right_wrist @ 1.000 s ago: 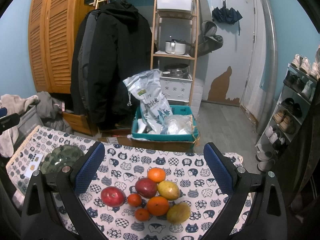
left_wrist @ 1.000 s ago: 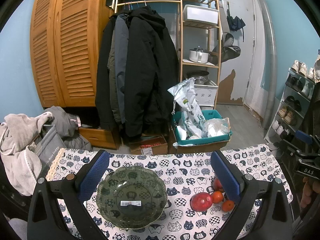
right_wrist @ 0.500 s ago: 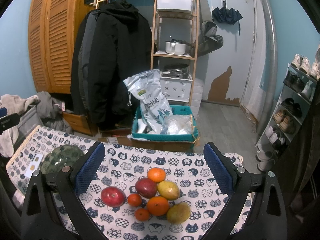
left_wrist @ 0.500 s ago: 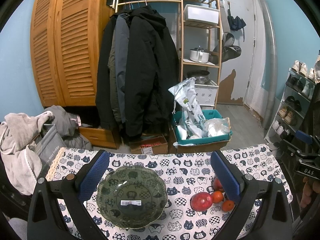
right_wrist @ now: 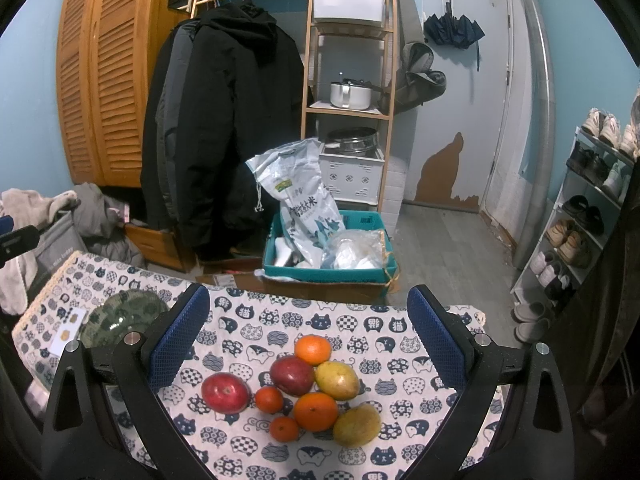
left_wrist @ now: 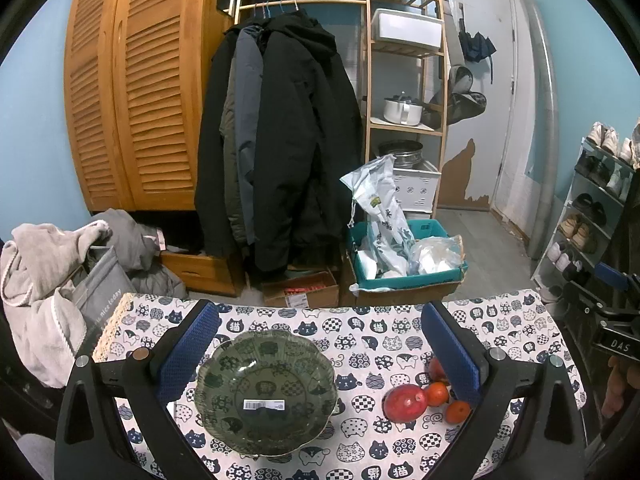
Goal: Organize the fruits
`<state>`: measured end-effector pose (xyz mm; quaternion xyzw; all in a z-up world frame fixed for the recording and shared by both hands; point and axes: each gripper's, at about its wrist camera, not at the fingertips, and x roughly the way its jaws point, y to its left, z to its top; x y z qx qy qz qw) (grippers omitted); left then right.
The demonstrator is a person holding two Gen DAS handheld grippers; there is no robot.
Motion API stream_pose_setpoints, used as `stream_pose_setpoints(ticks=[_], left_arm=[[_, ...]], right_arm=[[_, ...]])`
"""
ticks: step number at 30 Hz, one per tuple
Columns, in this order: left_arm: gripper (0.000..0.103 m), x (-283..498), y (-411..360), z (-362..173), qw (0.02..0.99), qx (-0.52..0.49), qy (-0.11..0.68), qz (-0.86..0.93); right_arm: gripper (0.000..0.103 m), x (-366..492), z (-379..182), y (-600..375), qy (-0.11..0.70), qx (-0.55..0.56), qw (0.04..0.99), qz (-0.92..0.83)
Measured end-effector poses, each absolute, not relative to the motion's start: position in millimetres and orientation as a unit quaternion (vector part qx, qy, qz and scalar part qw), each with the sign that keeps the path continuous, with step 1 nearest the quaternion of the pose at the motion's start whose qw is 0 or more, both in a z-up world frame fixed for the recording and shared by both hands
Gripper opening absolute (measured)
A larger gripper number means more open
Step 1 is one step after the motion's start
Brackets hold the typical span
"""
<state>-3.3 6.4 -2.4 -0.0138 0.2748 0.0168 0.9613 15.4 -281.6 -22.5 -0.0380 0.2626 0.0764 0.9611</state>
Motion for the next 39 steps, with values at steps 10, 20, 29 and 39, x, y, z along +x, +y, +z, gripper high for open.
stream_pose_setpoints(ticks=[10, 20, 29, 39], left_arm=[[0.102, -5, 5, -3, 0.961, -0.014, 0.274, 0.014], [0.102, -4, -2, -1, 0.962, -0.012, 0.274, 0.007], [0.102, -2, -6, -1, 0.960, -0.014, 0.280, 0.004], [0.102, 6, -11, -7, 0.956, -0.006, 0.292, -0.002]], right_arm=[[0.097, 16, -16, -286, 0.263, -0.038, 0.961, 0.076], [0.097, 15, -27, -283, 0.263, -0.037, 0.961, 0.074], [0.097, 12, -28, -284, 0.264, -0.036, 0.961, 0.073], [0.097, 16, -25, -304, 0.275, -0.035, 0.958, 0.068]])
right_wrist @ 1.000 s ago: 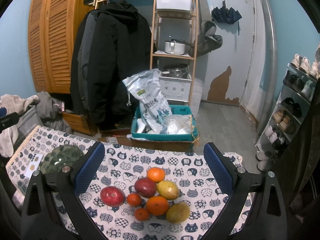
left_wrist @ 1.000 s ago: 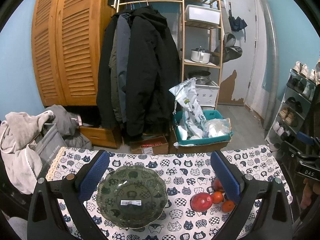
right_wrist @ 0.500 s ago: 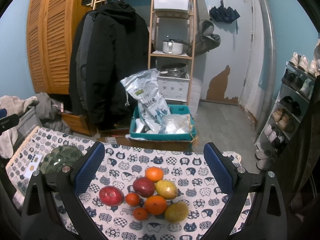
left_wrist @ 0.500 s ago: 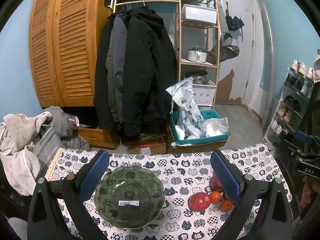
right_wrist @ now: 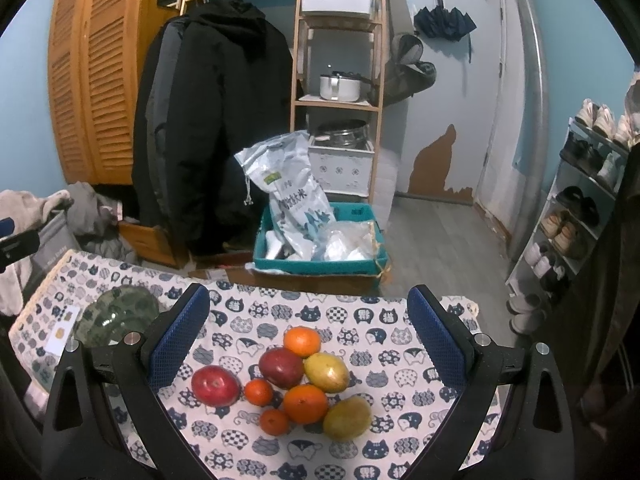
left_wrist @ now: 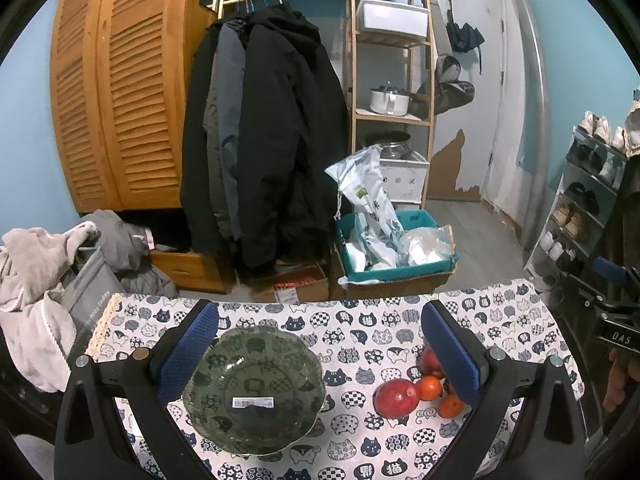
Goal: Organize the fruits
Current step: 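Lower the left tool onto the large red apple while the right tool lowers onto the mango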
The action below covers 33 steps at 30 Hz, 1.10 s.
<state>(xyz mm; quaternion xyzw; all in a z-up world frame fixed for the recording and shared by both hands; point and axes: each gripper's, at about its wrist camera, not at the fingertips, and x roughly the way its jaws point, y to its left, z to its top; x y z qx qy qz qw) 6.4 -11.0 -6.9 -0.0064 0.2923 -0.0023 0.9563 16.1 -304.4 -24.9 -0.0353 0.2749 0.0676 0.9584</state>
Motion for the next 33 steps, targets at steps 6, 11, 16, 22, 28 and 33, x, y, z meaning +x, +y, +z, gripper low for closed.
stream_pose_setpoints(ticks=[6, 11, 16, 22, 28, 33], left_arm=[[0.102, 12, -17, -15, 0.953, -0.005, 0.302, -0.010], [0.102, 20, -25, -29, 0.947, -0.004, 0.322, -0.020], [0.102, 35, -35, -53, 0.933, -0.002, 0.359, -0.030], [0.102, 47, -44, -80, 0.918, 0.000, 0.396, -0.036], [0.102, 60, -53, -108, 0.899, 0.004, 0.437, -0.041], [0.102, 70, -61, -132, 0.885, 0.001, 0.463, -0.049]], right_arm=[[0.097, 18, -34, -308, 0.289, -0.035, 0.955, 0.060], [0.097, 21, -43, -315, 0.306, -0.029, 0.950, 0.051], [0.097, 28, -57, -323, 0.334, -0.022, 0.941, 0.045], [0.097, 37, -81, -332, 0.375, -0.020, 0.926, 0.031], [0.097, 48, -113, -341, 0.422, -0.020, 0.906, 0.024], [0.097, 55, -140, -348, 0.460, -0.020, 0.887, 0.015]])
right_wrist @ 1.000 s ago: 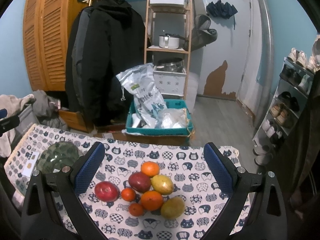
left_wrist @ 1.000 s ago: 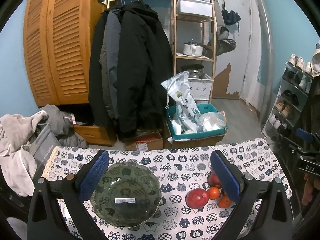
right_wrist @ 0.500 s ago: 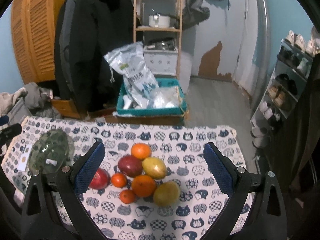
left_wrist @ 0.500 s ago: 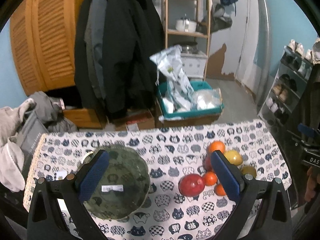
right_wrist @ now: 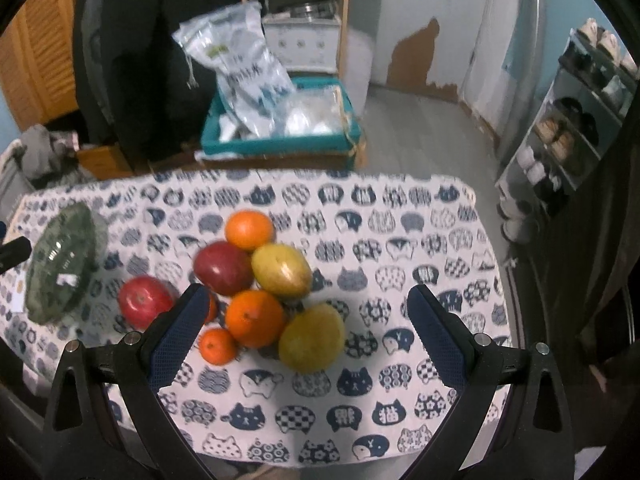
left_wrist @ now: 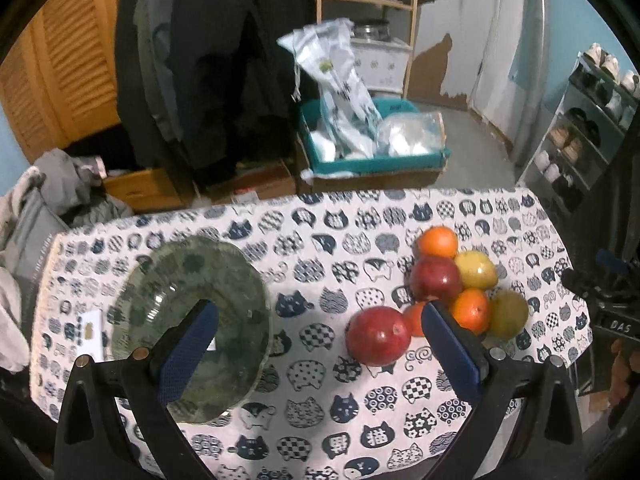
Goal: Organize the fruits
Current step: 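Lower the left tool onto the large red apple while the right tool lowers onto the mango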
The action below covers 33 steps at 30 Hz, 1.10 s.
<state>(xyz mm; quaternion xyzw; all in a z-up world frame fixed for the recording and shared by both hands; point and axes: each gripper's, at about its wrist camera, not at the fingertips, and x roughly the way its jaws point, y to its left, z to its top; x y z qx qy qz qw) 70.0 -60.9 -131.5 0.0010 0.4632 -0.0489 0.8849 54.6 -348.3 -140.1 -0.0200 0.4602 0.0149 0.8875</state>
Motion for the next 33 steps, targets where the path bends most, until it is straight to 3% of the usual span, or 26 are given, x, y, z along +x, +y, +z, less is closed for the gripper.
stream_pose_setpoints(ticks=[23, 31, 33], left_arm=[[0.102, 108, -106, -234, 0.824, 0.033, 0.561, -0.078], [0.102, 113, -115, -255, 0.805, 0.030, 0.584, -0.095], [0.102, 114, -118, -259, 0.803, 0.034, 0.588, -0.098]], right_arm=[[0.097, 93, -254, -359, 0.593, 0.001, 0.805, 0.024], [0.081, 96, -276, -361, 0.612, 0.016, 0.790, 0.041], [0.070, 95, -278, -365, 0.615, 0.030, 0.786, 0.051]])
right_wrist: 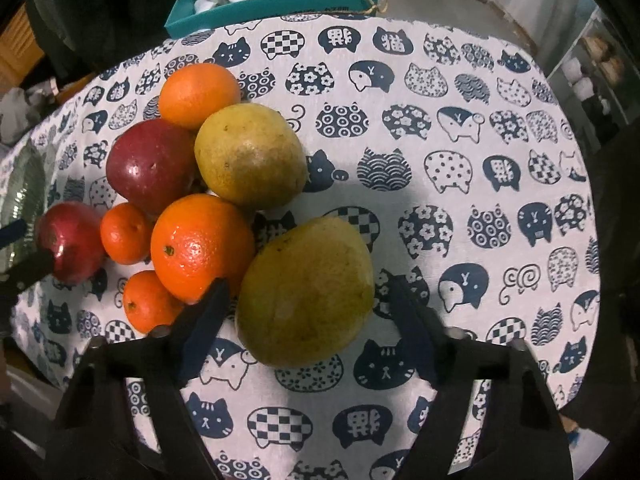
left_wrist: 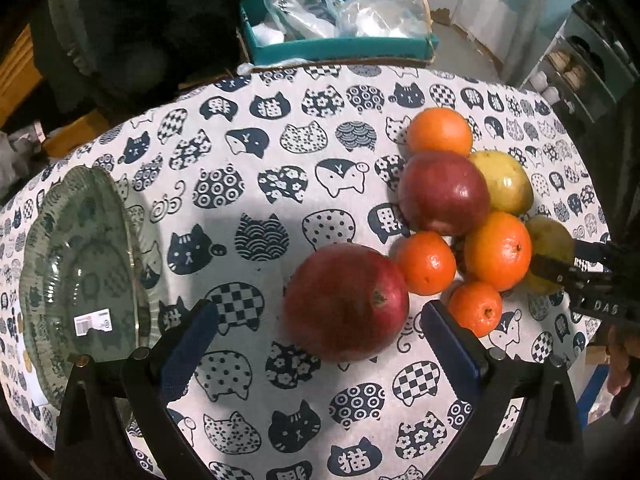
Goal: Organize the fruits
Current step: 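Lower the left tool onto the large red apple while the right tool lowers onto the mango, then grasp and lift the red apple with the left tool while the right tool lifts the mango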
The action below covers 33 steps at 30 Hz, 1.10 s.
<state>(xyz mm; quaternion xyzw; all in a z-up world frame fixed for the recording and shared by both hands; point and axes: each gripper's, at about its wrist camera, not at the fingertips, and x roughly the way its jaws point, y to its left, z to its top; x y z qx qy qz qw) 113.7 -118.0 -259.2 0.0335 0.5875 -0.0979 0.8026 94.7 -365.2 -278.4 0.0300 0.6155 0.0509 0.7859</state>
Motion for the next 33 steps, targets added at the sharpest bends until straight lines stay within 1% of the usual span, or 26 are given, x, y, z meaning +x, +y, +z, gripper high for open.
stream_pose_setpoints(ticks=[7, 13, 16, 19, 21, 22, 23, 24, 33], left_arm=[[0.102, 118, -121, -272, 0.793, 0.031, 0.599, -0.102], [0.102, 123, -121, -280, 0.786, 0.019, 0.609, -0.105], [0.098, 124, -123, -282, 0.783, 0.015, 0.612, -0.111], [0.095, 125, -125, -285, 0.779, 0.010, 0.616, -0.118], [0.087, 126, -126, -287, 0.776, 0.007, 0.619, -0.119], [0.084, 126, -127, -289, 0.773, 0.005, 0.622, -0.123], [0.078, 125, -128, -290, 0.771, 0.003, 0.624, -0.126], [0.076, 125, -129, -291, 0.769, 0.002, 0.627, -0.127], [0.076, 121, -124, -289, 0.780, -0.001, 0.615, -0.119]], right_arm=[[0.069, 86, -279, -377, 0.621, 0.027, 0.781, 0.058], [0.071, 90, -278, -368, 0.613, 0.014, 0.787, 0.060], [0.071, 94, -285, -368, 0.629, 0.022, 0.774, 0.068], [0.071, 94, -289, -370, 0.625, 0.042, 0.776, 0.072], [0.072, 93, -290, -372, 0.623, 0.048, 0.777, 0.075], [0.072, 91, -291, -373, 0.623, 0.049, 0.777, 0.075], [0.071, 90, -291, -373, 0.622, 0.051, 0.777, 0.076], [0.071, 89, -291, -373, 0.621, 0.052, 0.778, 0.076], [0.071, 85, -274, -371, 0.594, 0.024, 0.803, 0.041]])
